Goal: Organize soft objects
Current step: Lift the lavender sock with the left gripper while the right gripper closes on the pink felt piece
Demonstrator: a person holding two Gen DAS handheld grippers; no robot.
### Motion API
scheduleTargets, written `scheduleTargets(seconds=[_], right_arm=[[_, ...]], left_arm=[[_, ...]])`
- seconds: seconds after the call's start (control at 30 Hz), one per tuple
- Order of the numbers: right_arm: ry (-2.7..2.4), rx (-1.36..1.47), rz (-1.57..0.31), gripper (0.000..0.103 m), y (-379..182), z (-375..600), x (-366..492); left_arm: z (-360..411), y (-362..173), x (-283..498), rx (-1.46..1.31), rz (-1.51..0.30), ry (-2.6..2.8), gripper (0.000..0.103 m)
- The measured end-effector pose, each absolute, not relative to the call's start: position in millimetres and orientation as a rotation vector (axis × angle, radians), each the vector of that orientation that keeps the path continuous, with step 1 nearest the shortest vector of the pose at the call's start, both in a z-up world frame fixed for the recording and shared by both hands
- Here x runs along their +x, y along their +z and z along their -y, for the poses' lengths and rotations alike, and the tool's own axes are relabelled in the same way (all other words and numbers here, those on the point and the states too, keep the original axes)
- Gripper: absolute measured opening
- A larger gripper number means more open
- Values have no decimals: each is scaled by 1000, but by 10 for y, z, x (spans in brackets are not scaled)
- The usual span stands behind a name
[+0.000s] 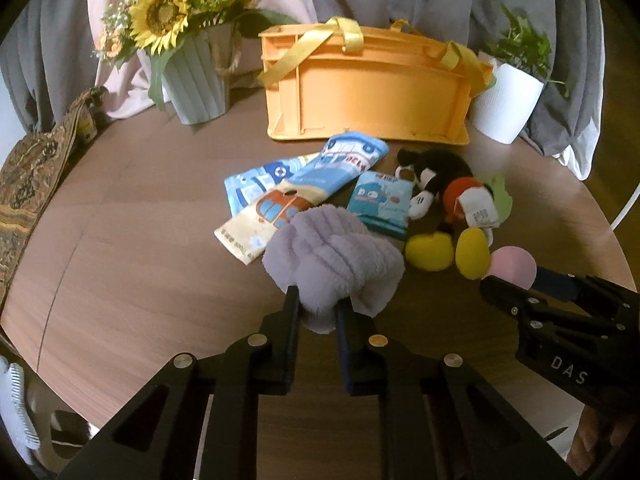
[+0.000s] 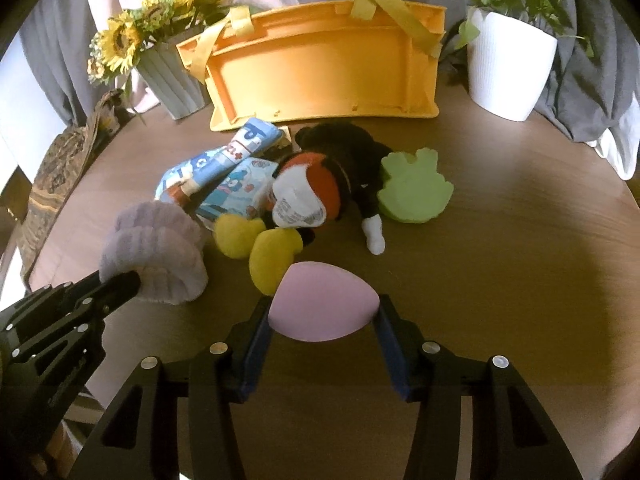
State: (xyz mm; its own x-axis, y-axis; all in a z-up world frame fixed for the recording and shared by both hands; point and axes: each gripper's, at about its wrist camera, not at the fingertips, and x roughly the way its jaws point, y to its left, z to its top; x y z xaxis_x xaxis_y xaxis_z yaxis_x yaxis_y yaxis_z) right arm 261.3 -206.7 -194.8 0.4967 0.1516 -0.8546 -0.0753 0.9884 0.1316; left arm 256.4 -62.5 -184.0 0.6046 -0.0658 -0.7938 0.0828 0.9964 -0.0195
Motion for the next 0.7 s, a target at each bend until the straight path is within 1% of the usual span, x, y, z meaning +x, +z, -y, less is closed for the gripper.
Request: scheduleTargets(seconds=[0.7], right_arm=[[88,116,-891,51,-1267,2031,2487]], left_arm=[[533,-1159,2593,-2,-768,-157,17]])
